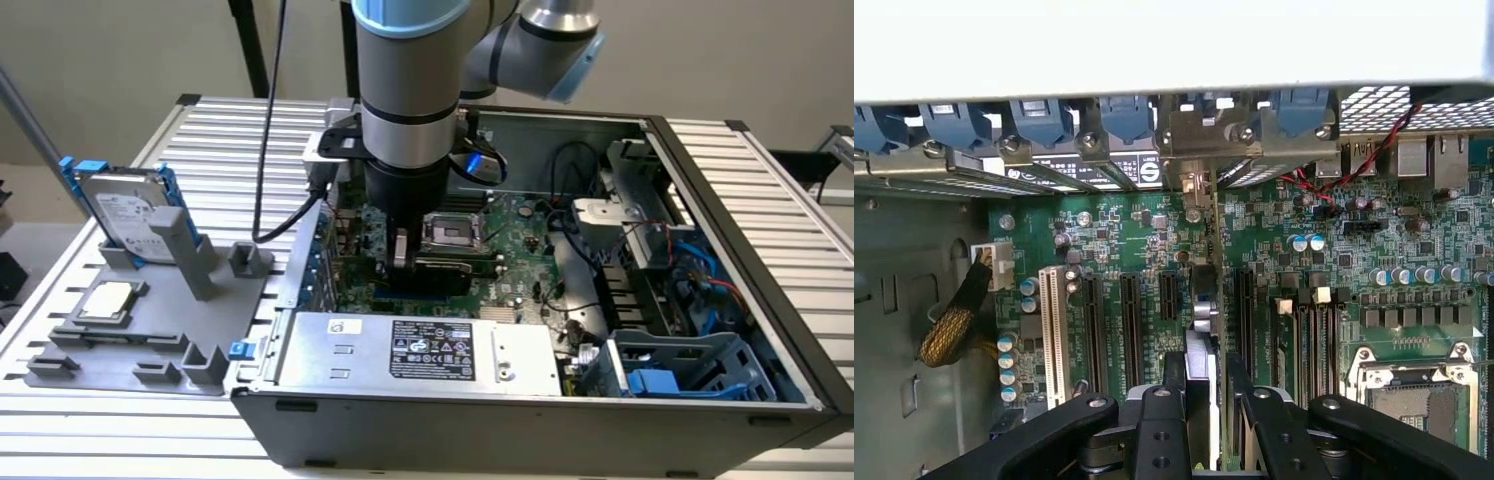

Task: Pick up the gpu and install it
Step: 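Insert the gpu into the slot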

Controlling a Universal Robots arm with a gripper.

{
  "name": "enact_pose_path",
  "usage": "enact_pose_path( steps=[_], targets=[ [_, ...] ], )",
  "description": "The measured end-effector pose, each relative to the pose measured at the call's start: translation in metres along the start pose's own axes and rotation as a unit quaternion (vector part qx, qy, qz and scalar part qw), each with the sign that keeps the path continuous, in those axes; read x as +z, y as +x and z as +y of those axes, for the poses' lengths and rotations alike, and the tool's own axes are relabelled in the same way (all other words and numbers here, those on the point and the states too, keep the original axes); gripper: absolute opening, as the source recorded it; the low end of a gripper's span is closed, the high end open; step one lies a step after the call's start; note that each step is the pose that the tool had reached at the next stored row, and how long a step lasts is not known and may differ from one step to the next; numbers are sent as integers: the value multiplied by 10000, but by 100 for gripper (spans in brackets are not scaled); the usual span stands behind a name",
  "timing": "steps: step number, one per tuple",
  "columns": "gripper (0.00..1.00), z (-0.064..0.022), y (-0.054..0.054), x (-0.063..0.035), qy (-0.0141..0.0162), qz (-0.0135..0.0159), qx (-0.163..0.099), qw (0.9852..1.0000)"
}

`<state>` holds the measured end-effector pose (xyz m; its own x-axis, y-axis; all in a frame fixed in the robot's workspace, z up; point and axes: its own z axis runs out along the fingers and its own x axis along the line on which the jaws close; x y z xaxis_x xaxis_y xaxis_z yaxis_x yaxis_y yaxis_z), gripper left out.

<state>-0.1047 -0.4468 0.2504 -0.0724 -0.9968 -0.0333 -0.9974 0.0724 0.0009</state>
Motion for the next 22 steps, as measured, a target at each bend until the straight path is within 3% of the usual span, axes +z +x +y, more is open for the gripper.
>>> enact_pose_path(
  steps=[22],
  targets=[
    [26,0,-18,-1,-1,0,-21,10000]
  ],
)
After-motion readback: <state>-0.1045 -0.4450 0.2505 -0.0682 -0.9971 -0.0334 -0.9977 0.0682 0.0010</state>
